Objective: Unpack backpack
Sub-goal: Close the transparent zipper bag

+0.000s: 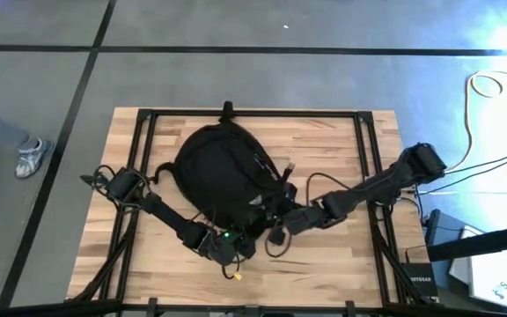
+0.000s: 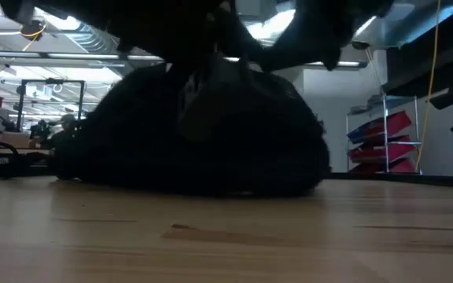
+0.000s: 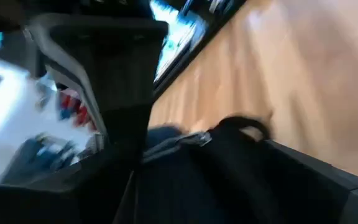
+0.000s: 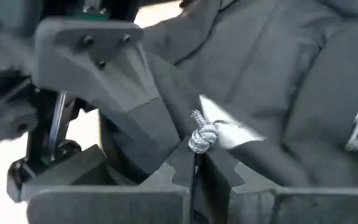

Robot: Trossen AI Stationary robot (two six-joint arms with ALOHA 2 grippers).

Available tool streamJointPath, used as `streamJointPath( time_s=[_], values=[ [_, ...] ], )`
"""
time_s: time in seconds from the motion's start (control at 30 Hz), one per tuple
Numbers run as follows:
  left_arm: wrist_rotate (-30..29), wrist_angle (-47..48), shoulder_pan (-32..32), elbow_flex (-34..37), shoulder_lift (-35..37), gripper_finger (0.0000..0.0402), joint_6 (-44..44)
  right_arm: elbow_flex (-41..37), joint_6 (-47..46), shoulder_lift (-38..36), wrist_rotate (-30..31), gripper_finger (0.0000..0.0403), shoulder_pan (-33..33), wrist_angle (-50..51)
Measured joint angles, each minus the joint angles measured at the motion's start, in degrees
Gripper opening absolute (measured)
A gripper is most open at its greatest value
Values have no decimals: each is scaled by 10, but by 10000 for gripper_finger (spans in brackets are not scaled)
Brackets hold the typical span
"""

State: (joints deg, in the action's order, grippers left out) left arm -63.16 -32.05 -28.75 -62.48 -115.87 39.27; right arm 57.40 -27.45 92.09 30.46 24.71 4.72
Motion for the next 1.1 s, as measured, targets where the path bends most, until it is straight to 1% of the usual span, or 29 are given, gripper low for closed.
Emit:
streamJointPath(
  time_s=[0.1,0.2,0.27,0.33,0.4,0.5,0.57,0.67,0.73,0.8,0.93,0.97,1.0,1.1],
  values=[
    [-38,23,-3,-1,0,336,4,27,23,9,5,0,1,17],
    [-58,33,-12,1,0,335,2,38,23,9,6,0,2,19],
    [-73,47,-16,2,0,334,-8,39,22,9,-6,0,5,14],
    [-95,71,-16,1,0,324,-23,39,22,9,-13,0,7,16],
    [-114,123,-15,1,0,309,-51,39,19,9,-13,0,5,16],
    [-119,203,-4,1,0,285,-133,38,19,9,-11,0,8,17],
    [-119,234,-1,0,1,268,-177,37,19,9,-11,0,10,20],
    [-119,246,-5,1,1,232,-189,37,16,9,-11,0,8,17],
    [-119,244,-9,1,1,198,-180,37,16,9,-11,0,9,17],
    [-116,244,-14,1,2,153,-176,37,16,9,-12,0,9,19],
    [-105,246,-25,2,3,46,-175,37,8,9,-10,0,9,41],
    [-102,246,-29,2,6,25,-176,37,8,9,-10,0,10,43],
    [-98,247,-33,2,10,15,-177,35,7,8,-10,0,10,43],
    [-87,258,-43,1,28,9,-198,31,-8,7,-10,0,10,62]
  ],
)
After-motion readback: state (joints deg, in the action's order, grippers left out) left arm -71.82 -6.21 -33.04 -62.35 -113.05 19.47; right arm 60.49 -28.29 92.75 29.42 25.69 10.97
